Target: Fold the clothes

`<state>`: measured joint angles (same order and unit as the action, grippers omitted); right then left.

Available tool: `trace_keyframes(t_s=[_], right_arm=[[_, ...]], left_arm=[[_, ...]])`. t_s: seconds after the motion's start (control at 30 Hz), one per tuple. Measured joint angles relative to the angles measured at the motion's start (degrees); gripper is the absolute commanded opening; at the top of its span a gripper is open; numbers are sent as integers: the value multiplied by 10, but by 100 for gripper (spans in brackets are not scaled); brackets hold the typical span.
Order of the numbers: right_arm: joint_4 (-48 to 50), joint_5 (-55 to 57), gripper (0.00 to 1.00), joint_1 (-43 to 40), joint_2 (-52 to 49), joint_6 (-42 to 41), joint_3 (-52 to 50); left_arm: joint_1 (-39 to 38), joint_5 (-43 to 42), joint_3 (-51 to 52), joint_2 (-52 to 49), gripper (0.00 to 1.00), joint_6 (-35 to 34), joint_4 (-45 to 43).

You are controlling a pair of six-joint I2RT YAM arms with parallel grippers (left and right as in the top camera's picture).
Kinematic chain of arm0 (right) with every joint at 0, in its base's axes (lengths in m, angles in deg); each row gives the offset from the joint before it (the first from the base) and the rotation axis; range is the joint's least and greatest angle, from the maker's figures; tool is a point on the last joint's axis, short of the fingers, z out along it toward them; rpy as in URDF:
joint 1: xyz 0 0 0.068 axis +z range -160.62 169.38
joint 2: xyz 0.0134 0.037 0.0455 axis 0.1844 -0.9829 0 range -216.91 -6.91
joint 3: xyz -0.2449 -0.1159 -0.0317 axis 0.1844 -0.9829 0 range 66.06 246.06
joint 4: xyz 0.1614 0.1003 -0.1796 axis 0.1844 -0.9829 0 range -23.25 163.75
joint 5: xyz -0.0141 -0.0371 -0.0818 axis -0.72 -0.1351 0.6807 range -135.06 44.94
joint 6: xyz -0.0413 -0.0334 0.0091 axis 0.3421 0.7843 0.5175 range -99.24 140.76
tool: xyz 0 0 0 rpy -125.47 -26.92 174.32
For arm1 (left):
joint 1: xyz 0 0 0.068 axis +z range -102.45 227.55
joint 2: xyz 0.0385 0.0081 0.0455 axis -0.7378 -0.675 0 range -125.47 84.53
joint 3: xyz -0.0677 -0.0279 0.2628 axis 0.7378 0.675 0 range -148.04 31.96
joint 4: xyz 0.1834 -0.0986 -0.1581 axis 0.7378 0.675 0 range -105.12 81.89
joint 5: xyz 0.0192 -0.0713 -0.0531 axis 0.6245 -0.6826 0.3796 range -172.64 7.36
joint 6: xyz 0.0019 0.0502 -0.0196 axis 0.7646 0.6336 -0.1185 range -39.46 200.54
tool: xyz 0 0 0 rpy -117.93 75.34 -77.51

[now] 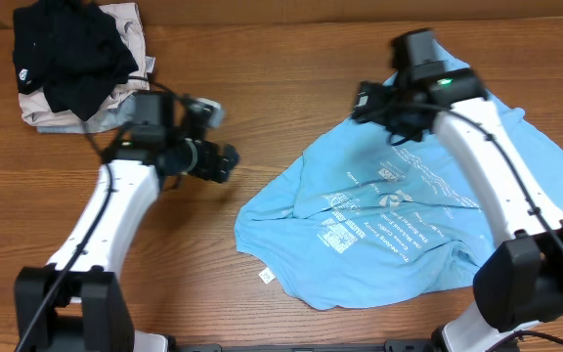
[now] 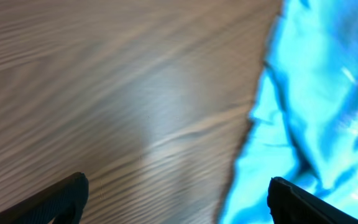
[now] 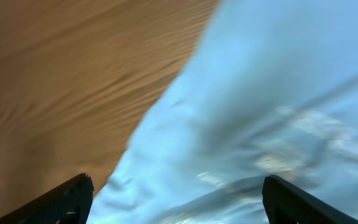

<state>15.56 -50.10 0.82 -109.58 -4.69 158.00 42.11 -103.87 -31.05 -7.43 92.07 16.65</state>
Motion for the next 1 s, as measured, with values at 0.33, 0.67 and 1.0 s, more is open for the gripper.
trace_keyframes(t_s=[0.33, 0.67, 1.0], right_arm=[[-19, 8, 92, -62, 0, 1, 0], [-18, 16, 96, -62, 0, 1, 0], [-10, 31, 97, -62, 0, 2, 0]], left_arm=[[-90, -2, 0, -87, 75, 43, -5], [-100, -2, 0, -143, 50, 55, -6], [-132, -1, 0, -148, 49, 54, 4]])
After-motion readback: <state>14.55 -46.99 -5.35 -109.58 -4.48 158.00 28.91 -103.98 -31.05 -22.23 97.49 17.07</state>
